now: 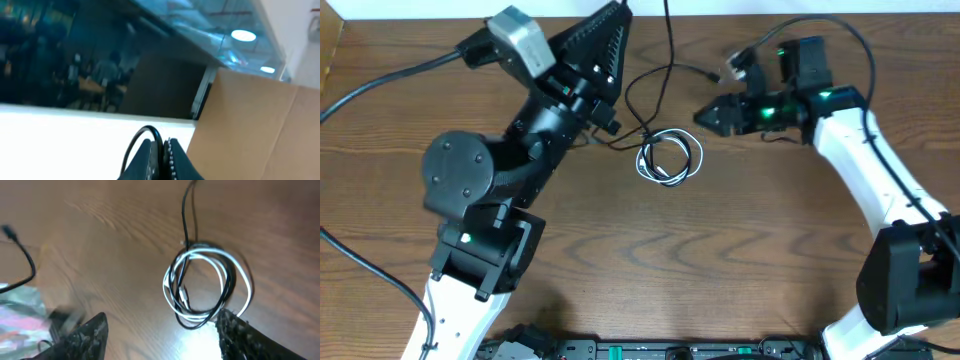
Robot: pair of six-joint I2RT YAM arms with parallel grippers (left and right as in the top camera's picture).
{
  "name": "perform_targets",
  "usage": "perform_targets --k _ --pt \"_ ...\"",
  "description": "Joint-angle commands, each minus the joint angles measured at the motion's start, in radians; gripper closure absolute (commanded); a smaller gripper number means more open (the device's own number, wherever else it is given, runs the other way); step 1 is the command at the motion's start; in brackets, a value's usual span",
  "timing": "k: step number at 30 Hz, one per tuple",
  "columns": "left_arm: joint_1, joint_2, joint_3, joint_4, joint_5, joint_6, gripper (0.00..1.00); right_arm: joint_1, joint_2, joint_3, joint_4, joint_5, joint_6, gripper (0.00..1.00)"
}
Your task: Untangle cables
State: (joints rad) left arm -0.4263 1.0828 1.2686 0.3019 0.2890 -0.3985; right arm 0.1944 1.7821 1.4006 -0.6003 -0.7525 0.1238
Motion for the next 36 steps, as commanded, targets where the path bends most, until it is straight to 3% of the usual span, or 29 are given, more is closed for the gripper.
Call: perform_targets --k 1,9,14,20,25,26,28,30,32,36 --pt "0.006 -0.002 0.028 -0.115 -0.001 -0.064 0.93 -0.078 -0.043 0.058 0.016 -0.291 -0.143 0.31" --pt "0.006 0.097 0.028 -0.343 0.312 -0.056 0.92 -0.029 -0.218 0.066 0.035 -0.339 -0.313 0.28" --pt "0.006 0.122 0.028 -0.346 0.431 -0.056 0.93 0.006 -0.322 0.066 0.036 -0.339 -0.343 0.29" --pt "0.006 0.122 0.028 -0.347 0.517 -0.072 0.93 0.024 -0.355 0.066 0.042 -0.339 -0.341 0.54" --pt "0.006 0.122 0.028 -0.382 0.539 -0.090 0.93 0.051 -0.355 0.066 0.115 -0.339 -0.311 0.57" --pt "0.006 0.122 0.028 -0.391 0.538 -0.090 0.93 0.051 -0.355 0.066 0.135 -0.338 -0.297 0.67" --pt "0.006 0.124 0.028 -0.396 0.538 -0.090 0.93 0.050 -0.355 0.066 0.148 -0.332 -0.285 0.99" --pt "0.006 0.124 0.028 -0.396 0.536 -0.090 0.93 0.049 -0.355 0.066 0.148 -0.293 -0.256 0.99" --pt "0.006 0.124 0.028 -0.396 0.529 -0.089 0.90 0.043 -0.356 0.066 0.171 -0.187 -0.139 0.99" --pt "0.006 0.124 0.028 -0.396 0.521 -0.089 0.68 -0.004 -0.362 0.068 0.272 -0.063 0.079 0.99"
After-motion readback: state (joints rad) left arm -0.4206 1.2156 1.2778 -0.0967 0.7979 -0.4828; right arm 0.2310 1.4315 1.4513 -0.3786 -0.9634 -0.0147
